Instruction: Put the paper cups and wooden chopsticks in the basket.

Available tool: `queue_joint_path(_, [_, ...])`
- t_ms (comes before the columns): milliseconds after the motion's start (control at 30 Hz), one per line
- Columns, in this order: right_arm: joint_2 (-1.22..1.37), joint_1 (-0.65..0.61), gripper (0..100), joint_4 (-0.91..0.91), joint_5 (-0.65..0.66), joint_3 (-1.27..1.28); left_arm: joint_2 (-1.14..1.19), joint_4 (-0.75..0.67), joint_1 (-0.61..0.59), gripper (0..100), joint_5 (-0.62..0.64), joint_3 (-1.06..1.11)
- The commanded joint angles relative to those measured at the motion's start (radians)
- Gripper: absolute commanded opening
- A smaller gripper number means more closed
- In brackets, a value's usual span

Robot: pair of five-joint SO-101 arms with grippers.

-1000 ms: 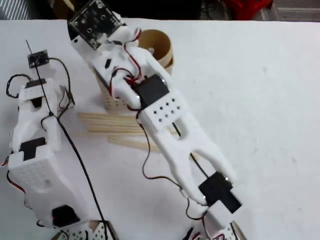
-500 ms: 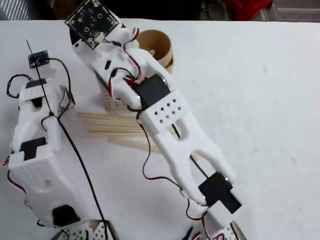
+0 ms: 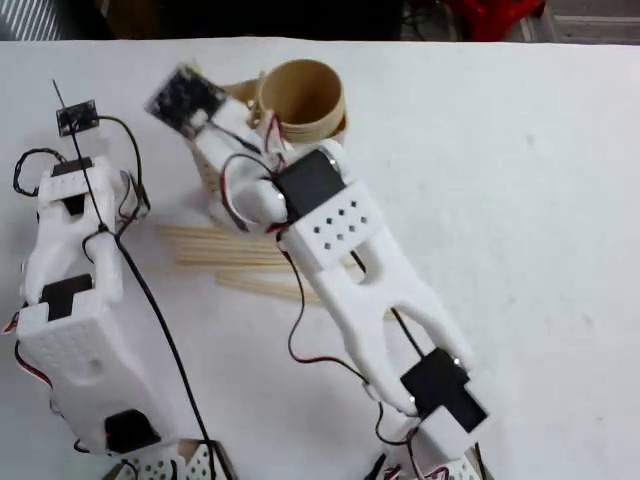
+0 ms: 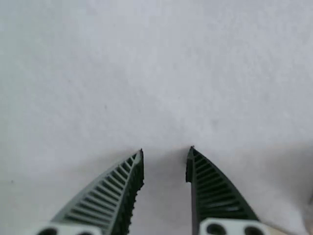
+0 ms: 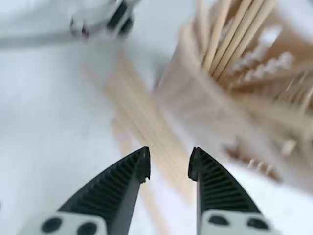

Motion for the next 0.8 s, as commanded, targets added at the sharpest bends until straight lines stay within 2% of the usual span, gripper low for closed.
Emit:
queue_joint_path(0, [-0.082,0.008,13.5,0.157,0.002,-0.008,-0.008,-0.017,0.013,16,-0.008,-0.009])
queue_joint_path(100, [-0.074,-0.001,9.1,0.148,0.002,0.120,-0.008,-0.017,0.013,16,-0.008,-0.009])
queue_joint_path(167, [-0.076,-0.005,2.5,0.127,0.002,0.239,-0.008,-0.017,0.013,16,-0.008,-0.009])
queue_joint_path(233, [-0.084,-0.005,2.4,0.064,0.012,0.359,-0.008,-0.017,0.013,16,-0.008,-0.009])
queue_joint_path(367, [-0.084,-0.005,4.1,-0.128,0.264,0.562,-0.008,-0.017,0.013,16,-0.008,-0.009])
queue_joint_path(467, [-0.077,0.005,4.4,-0.257,0.391,0.671,-0.008,-0.015,0.013,16,-0.008,-0.009])
queue_joint_path(633, [-0.074,0.007,4.5,-0.449,0.457,0.787,-0.008,-0.015,0.013,16,-0.008,-0.009])
queue_joint_path(767, [-0.073,0.008,4.6,-0.496,0.496,0.856,-0.008,-0.015,0.013,16,-0.008,-0.009])
